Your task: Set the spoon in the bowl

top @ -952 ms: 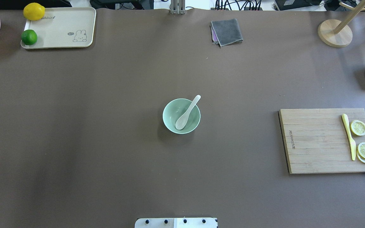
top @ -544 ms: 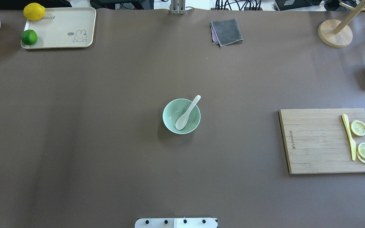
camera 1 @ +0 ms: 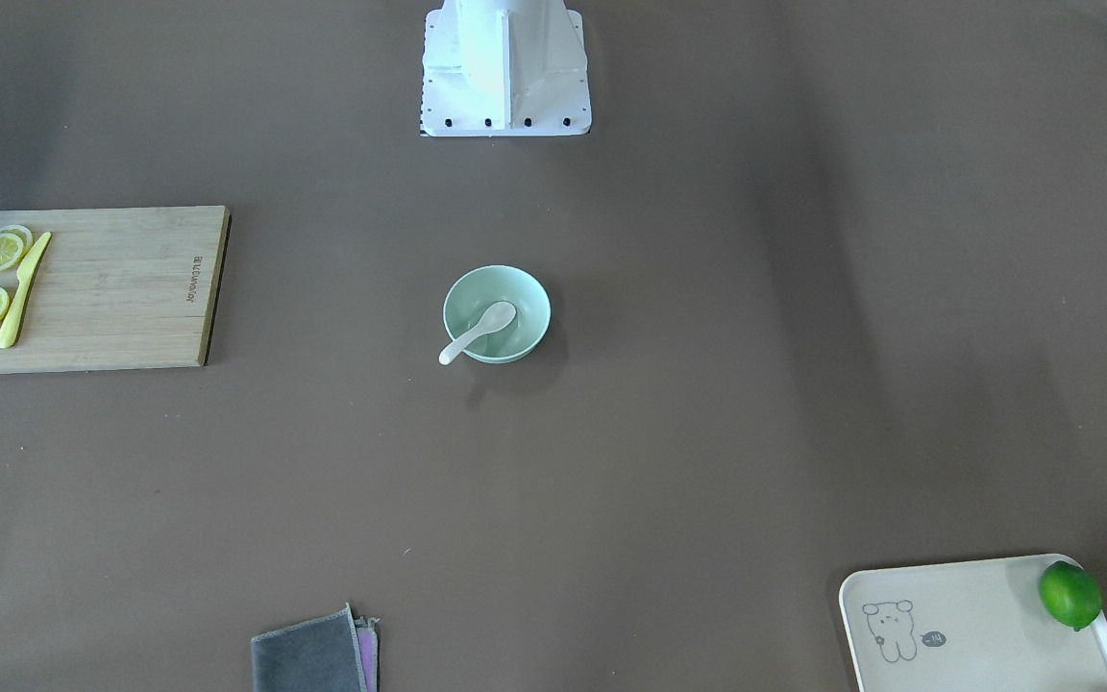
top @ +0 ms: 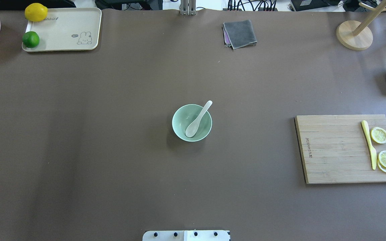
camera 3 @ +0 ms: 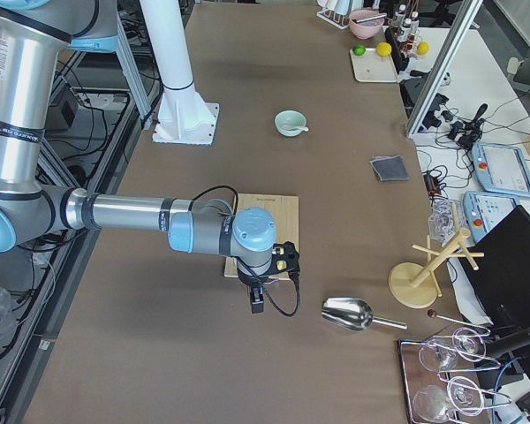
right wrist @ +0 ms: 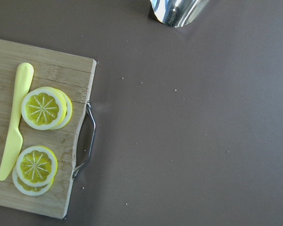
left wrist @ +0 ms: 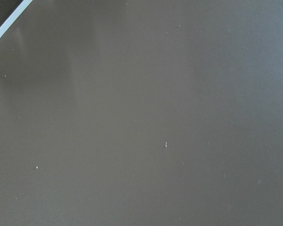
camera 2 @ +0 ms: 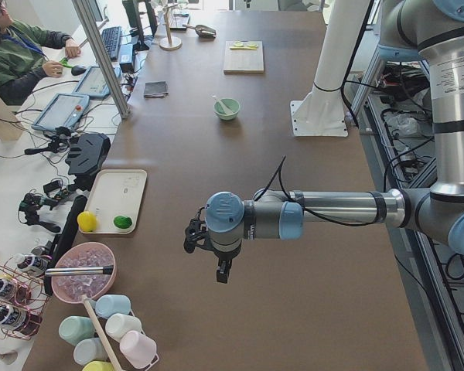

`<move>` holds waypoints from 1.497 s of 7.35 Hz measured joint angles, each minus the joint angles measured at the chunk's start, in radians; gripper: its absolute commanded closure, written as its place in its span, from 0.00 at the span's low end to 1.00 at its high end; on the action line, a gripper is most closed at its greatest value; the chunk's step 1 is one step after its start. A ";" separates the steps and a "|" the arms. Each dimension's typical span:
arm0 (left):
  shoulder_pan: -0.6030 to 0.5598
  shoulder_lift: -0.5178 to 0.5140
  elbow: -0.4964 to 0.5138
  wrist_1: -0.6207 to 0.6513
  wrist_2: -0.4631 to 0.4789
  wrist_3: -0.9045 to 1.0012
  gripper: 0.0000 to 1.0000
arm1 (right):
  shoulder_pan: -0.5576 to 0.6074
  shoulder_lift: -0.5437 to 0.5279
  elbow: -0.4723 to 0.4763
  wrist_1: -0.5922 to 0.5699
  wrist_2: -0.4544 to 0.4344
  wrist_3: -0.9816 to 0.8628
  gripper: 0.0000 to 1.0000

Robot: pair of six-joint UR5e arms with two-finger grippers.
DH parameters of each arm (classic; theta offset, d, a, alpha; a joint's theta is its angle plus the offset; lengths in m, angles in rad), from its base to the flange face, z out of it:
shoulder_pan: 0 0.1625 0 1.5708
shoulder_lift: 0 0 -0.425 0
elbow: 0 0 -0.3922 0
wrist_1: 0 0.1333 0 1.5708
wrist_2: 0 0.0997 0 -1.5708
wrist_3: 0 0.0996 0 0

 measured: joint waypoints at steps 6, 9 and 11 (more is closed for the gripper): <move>0.000 0.003 -0.005 -0.001 0.000 0.000 0.01 | -0.001 -0.001 -0.007 0.000 0.010 0.000 0.00; 0.000 0.002 -0.006 -0.001 0.000 0.000 0.01 | -0.001 -0.001 -0.007 0.000 0.022 -0.002 0.00; 0.000 0.002 -0.005 -0.001 0.000 -0.001 0.01 | -0.001 -0.001 -0.007 0.000 0.024 -0.002 0.00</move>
